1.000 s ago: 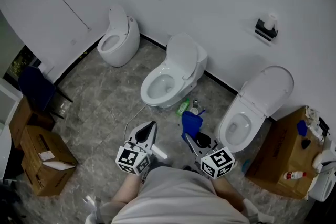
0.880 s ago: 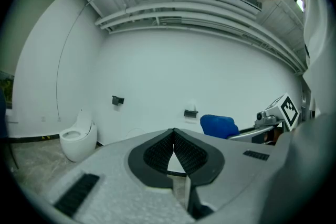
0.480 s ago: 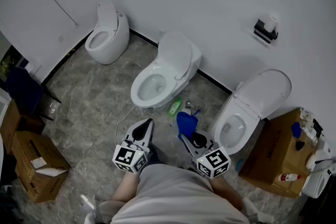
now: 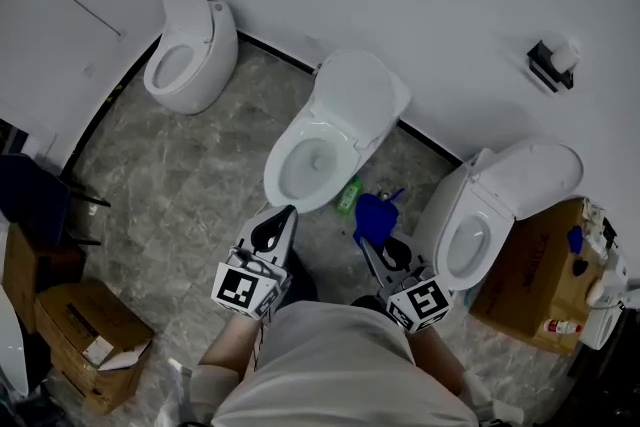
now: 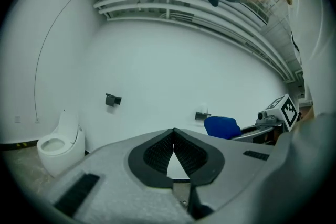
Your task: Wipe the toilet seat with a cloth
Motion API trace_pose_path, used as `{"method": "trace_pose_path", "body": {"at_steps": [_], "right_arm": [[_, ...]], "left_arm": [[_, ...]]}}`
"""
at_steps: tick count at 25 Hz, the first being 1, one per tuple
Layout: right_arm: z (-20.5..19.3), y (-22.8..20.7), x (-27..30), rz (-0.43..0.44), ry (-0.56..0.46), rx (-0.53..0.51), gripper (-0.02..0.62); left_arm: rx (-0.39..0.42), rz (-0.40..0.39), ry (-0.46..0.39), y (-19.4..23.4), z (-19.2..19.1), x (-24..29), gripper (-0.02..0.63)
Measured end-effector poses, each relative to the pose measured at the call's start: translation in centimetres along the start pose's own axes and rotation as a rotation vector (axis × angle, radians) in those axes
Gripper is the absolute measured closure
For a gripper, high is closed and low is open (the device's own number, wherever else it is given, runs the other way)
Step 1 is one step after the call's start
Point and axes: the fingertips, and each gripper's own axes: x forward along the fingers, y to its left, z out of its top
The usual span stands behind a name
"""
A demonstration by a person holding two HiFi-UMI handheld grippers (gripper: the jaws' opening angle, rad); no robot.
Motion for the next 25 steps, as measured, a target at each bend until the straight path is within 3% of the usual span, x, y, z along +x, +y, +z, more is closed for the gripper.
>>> {"method": "trace_pose_path", "body": {"at_steps": [4, 9, 14, 18, 22, 25], "right_arm": [[1.4, 0.1, 6.5, 0.008, 0.005, 0.000, 0.544], [-0.6, -1.8, 12.1, 0.036, 0.054, 0.021, 0.545], [-4.5, -5.4, 17.1, 0.054, 0.114, -0.061, 0.544], [-8.8, -8.2, 20.2, 0.089, 0.165, -0.021, 0.544], [-13.7, -12.4, 22.5, 0.087, 0.207, -0.003, 0.544], [-17.3, -14.8, 23.9, 0.067, 0.201, 0.000, 0.545]], "left_arm": [[-0.004, 0.001, 0.013, 6.7, -0.3, 1.4, 0.601], [-0.067, 0.021, 0.072, 10.6, -4.2, 3.2, 0.601], [-0.098, 0.057, 0.146, 13.1, -9.6, 5.7, 0.601], [-0.166, 0.120, 0.200, 14.9, -15.0, 7.4, 0.601], [-0.263, 0.174, 0.182, 16.1, -20.3, 10.9, 0.601], [-0.279, 0.211, 0.188, 16.6, -24.5, 12.4, 0.601]]}}
